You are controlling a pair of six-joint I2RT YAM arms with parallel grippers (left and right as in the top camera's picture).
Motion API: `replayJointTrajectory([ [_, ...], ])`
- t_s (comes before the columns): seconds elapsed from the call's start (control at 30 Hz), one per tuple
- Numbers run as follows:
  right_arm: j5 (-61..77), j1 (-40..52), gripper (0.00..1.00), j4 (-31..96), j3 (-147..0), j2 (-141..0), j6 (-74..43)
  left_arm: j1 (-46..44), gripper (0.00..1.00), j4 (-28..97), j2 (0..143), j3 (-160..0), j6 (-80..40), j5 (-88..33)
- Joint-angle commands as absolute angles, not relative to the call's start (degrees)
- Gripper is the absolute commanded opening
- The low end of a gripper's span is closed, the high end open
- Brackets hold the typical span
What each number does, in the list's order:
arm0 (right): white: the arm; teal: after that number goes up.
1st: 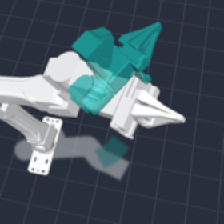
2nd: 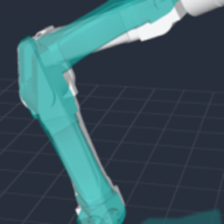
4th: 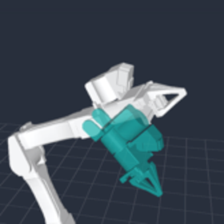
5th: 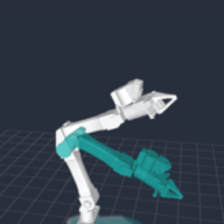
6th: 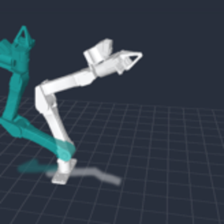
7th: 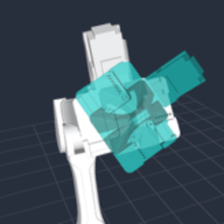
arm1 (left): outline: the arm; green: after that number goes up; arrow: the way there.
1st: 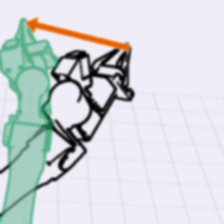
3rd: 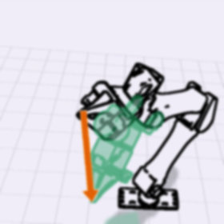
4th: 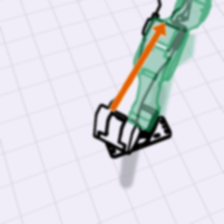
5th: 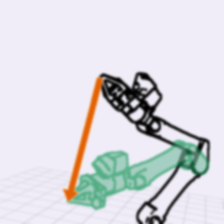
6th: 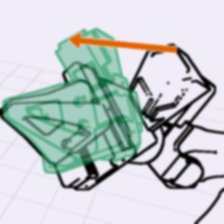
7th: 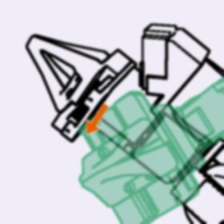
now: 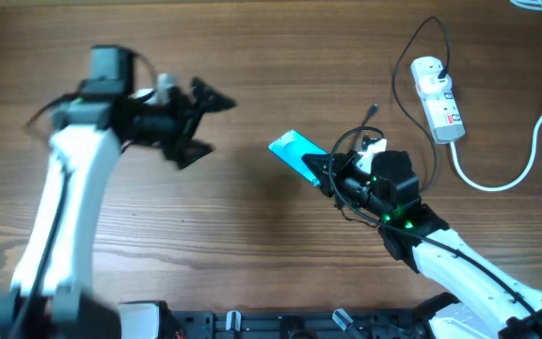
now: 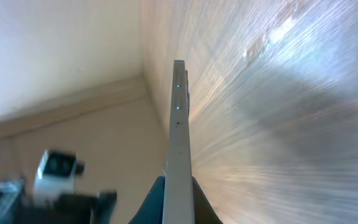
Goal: Plug charger to phone and switch on socket
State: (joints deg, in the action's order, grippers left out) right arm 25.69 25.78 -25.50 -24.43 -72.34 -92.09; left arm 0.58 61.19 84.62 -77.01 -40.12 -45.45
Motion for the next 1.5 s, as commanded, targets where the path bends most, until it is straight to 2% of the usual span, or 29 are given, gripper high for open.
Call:
replayJointTrajectory([
  [0.0, 39.4, 26.09, 0.04, -26.28, -25.23, -71.9, -106.87, 2.96, 1.0, 66.48, 73.21, -77.32, -34.72, -24.75],
  [0.1, 45.93, 26.06, 0.04, -26.39, -25.23, -71.9, -118.67, 3.01, 1.0, 67.99, 65.54, -77.32, -34.85, -19.86],
  [0.3, 43.44, 26.06, 0.04, -33.15, -25.23, -71.9, -118.67, 3.01, 1.0, 70.41, 58.74, -76.58, -36.73, -21.17],
  [0.43, 42.89, 26.06, 0.04, -33.34, -25.23, -71.9, -118.72, 1.32, 1.0, 68.71, 62.26, -68.58, -42.37, -32.29],
  [0.5, 42.92, 26.06, 0.04, -32.45, -25.23, -71.9, -118.69, -1.1, 1.0, 64.55, 64.31, -63.22, -49.52, -38.68],
  [0.63, 42.89, 26.06, 0.05, -28.69, -25.23, -71.9, -118.69, -7.18, 1.0, 55.81, 66.28, -58.3, -61.69, -39.13],
  [0.77, 42.94, 26.06, 0.05, -28.21, -25.23, -71.9, -118.69, -16.43, 1.0, 46.04, 67.29, -57.95, -71.13, -30.24],
  [0.9, 43.38, 26.06, 0.05, -28.21, -25.23, -71.9, -118.69, -22.87, 0.99, 45.45, 71.05, -57.95, -74.11, -25.76],
  [1.03, 43.81, 26.06, 0.05, -28.21, -25.23, -71.9, -118.67, -28.47, 0.88, 39.77, 78.0, -57.95, -78.72, -25.85],
  [1.13, 44.51, 26.06, 0.06, -28.21, -25.23, -71.9, -118.69, -29.47, 0.81, 37.8, 79.85, -57.95, -82.89, -25.78],
  [1.3, 44.97, 26.06, 0.06, -28.21, -25.23, -71.9, -118.69, -29.47, 0.46, 35.09, 79.85, -57.95, -85.25, -25.19],
  [1.37, 45.12, 26.09, 0.06, -28.21, -25.23, -71.9, -118.67, -29.47, 0.41, 34.13, 79.85, -57.95, -86.43, -25.17],
  [1.47, 45.12, 26.09, 0.06, -28.21, -25.23, -71.9, -118.67, -29.52, 0.41, 33.58, 79.85, -57.95, -86.41, -25.17],
])
